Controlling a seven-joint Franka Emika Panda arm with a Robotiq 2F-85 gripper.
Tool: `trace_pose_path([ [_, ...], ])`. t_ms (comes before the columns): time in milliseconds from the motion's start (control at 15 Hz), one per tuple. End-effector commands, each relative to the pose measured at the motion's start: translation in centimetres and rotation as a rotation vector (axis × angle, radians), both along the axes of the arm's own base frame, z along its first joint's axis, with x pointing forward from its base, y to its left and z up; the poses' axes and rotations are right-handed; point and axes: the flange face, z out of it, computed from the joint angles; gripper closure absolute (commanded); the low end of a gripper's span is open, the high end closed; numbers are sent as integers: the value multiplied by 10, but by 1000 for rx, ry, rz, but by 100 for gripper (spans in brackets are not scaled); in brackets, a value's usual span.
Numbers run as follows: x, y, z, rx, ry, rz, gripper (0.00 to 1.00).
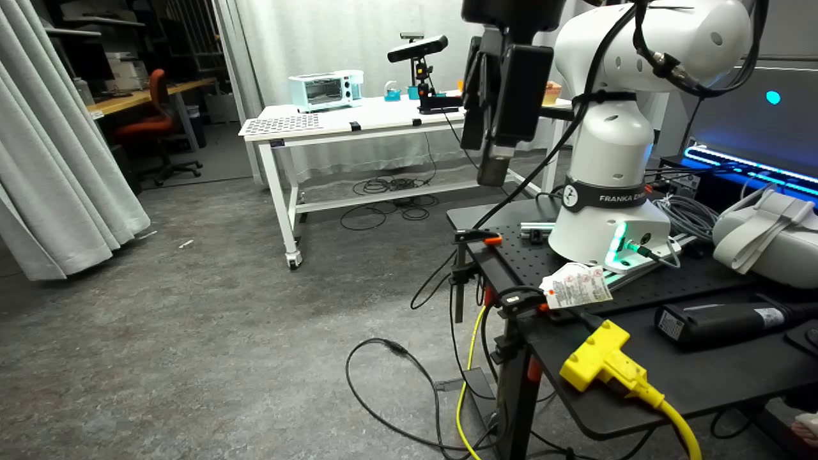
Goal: Open the top drawer.
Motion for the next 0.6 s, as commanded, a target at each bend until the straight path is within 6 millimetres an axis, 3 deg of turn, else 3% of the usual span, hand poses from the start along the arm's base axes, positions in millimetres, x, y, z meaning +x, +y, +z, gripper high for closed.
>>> trace_pose_path([
  [0, -2, 0, 0, 7, 52, -2, 0],
  [200, -2, -2, -2, 4, 59, -5, 0],
  [267, 53, 6, -13, 7, 60, -9, 0],
  [400, 71, 10, -12, 21, 30, -5, 0],
  [533, 103, 15, -16, 32, 25, -10, 0],
])
